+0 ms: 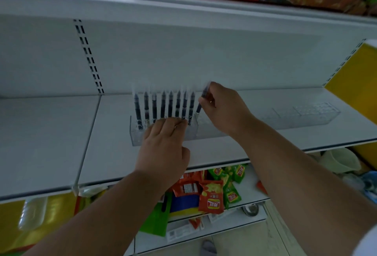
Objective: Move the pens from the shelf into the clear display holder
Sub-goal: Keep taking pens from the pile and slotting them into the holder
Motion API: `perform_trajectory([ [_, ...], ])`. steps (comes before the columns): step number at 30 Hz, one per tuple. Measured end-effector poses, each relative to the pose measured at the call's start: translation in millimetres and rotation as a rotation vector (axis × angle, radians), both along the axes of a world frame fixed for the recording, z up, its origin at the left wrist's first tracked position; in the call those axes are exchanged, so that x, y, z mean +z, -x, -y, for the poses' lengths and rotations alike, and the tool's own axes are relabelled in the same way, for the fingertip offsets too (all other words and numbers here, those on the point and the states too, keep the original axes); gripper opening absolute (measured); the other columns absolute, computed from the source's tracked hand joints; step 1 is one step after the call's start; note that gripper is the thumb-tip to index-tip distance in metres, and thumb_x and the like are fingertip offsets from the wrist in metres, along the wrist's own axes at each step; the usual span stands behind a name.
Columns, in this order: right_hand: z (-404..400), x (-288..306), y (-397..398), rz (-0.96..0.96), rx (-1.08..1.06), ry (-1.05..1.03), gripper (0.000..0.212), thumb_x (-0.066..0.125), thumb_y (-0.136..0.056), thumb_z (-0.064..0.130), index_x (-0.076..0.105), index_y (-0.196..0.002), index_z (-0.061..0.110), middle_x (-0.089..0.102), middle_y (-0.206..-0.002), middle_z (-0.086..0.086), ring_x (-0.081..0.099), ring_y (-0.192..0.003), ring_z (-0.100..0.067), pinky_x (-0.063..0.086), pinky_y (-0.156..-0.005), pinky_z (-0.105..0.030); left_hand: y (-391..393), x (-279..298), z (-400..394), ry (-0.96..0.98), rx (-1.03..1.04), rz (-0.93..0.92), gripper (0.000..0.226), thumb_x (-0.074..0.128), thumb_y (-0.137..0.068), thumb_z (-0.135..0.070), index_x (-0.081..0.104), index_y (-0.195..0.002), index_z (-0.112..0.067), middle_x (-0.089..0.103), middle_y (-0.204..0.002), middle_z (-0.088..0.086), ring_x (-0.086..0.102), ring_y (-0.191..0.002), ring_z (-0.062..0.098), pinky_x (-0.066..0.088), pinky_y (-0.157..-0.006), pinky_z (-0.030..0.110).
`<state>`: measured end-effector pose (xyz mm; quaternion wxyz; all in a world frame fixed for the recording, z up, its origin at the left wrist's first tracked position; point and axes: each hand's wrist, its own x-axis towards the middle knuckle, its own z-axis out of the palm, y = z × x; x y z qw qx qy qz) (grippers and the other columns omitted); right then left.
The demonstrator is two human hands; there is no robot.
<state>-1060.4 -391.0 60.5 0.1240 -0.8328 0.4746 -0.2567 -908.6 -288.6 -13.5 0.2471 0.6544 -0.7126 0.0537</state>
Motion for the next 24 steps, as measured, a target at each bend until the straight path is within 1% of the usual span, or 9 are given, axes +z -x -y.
perform_trajectory([
  [2, 1, 2, -3, -0.029, 0.007, 0.024, 0.013, 0.056, -0.098, 0.025, 0.047, -0.09, 0.021, 0.048, -0.07, 0.015, 0.045, -0.062, 0.003, 0.031, -0.054, -0.013, -1, 0, 1, 0.003, -0.003, -0.006, 0.06, 0.038, -0.078, -0.029, 0.061, -0.129, -0.009, 0.06, -0.126, 0.005, 0.048, -0.118, 0.024, 0.043, -0.101, 0.044],
  [4, 1, -3, -6, -0.088, 0.009, 0.027, 0.016, 0.055, -0.098, 0.026, 0.045, -0.089, 0.018, 0.047, -0.07, 0.011, 0.045, -0.062, -0.004, 0.032, -0.054, -0.023, -1, -1, 0, 0.001, -0.005, -0.009, 0.06, 0.038, -0.078, -0.029, 0.061, -0.129, -0.01, 0.06, -0.126, 0.005, 0.048, -0.118, 0.024, 0.042, -0.101, 0.044],
  [5, 0, -7, -6, -0.117, 0.013, 0.018, 0.018, 0.055, -0.098, 0.026, 0.045, -0.089, 0.015, 0.049, -0.072, 0.007, 0.048, -0.064, -0.011, 0.033, -0.056, -0.028, -1, -1, 0, 0.005, -0.004, -0.012, 0.06, 0.038, -0.078, -0.029, 0.061, -0.13, -0.01, 0.06, -0.126, 0.004, 0.047, -0.118, 0.024, 0.042, -0.101, 0.044],
  [8, -1, -17, -2, -0.074, -0.01, -0.013, 0.02, 0.055, -0.098, 0.029, 0.054, -0.096, 0.009, 0.06, -0.083, -0.002, 0.057, -0.076, -0.02, 0.045, -0.065, -0.032, 1, -1, 0, 0.021, -0.002, -0.024, 0.06, 0.038, -0.077, -0.029, 0.061, -0.13, -0.01, 0.059, -0.126, 0.004, 0.045, -0.118, 0.022, 0.041, -0.102, 0.043],
  [10, 0, -17, -1, -0.058, -0.029, -0.016, 0.021, 0.057, -0.097, 0.031, 0.056, -0.097, 0.01, 0.064, -0.089, -0.004, 0.058, -0.081, -0.02, 0.048, -0.07, -0.032, 0, -1, 1, 0.028, 0.005, -0.022, 0.059, 0.041, -0.077, -0.027, 0.061, -0.129, -0.01, 0.06, -0.125, 0.004, 0.044, -0.117, 0.021, 0.041, -0.102, 0.042],
  [14, -1, -22, 2, -0.011, -0.026, -0.066, 0.023, 0.063, -0.093, 0.039, 0.051, -0.093, 0.019, 0.063, -0.089, 0.001, 0.056, -0.077, -0.014, 0.039, -0.063, -0.028, 2, -5, -1, 0.016, 0.031, -0.024, 0.057, 0.05, -0.075, -0.023, 0.06, -0.13, -0.011, 0.059, -0.125, 0.003, 0.045, -0.118, 0.022, 0.039, -0.102, 0.039],
  [16, -7, -23, 7, 0.037, -0.003, -0.014, 0.026, 0.064, -0.091, 0.041, 0.051, -0.097, 0.019, 0.059, -0.089, 0.004, 0.054, -0.077, -0.012, 0.04, -0.063, -0.028, 3, -3, -1, 0.002, 0.035, -0.019, 0.057, 0.051, -0.076, -0.024, 0.059, -0.132, -0.012, 0.058, -0.127, 0.003, 0.044, -0.12, 0.021, 0.038, -0.103, 0.038],
  [20, -20, -17, 19, 0.137, 0.11, 0.106, 0.023, 0.063, -0.092, 0.034, 0.053, -0.103, 0.017, 0.055, -0.091, 0.005, 0.049, -0.075, -0.008, 0.042, -0.063, -0.026, 1, 2, -5, -0.019, 0.038, -0.044, 0.057, 0.055, -0.08, -0.025, 0.055, -0.135, -0.015, 0.054, -0.134, 0.0, 0.042, -0.126, 0.019, 0.031, -0.106, 0.034],
  [24, -33, -8, 22, 0.084, 0.27, 0.185, 0.019, 0.061, -0.092, 0.034, 0.055, -0.099, 0.017, 0.049, -0.091, 0.008, 0.046, -0.076, -0.01, 0.037, -0.066, -0.024, 10, 7, -26, 0.074, 0.201, -0.108, 0.05, 0.045, -0.082, -0.032, 0.062, -0.125, -0.015, 0.058, -0.124, 0.002, 0.046, -0.121, 0.021, 0.033, -0.103, 0.035],
])
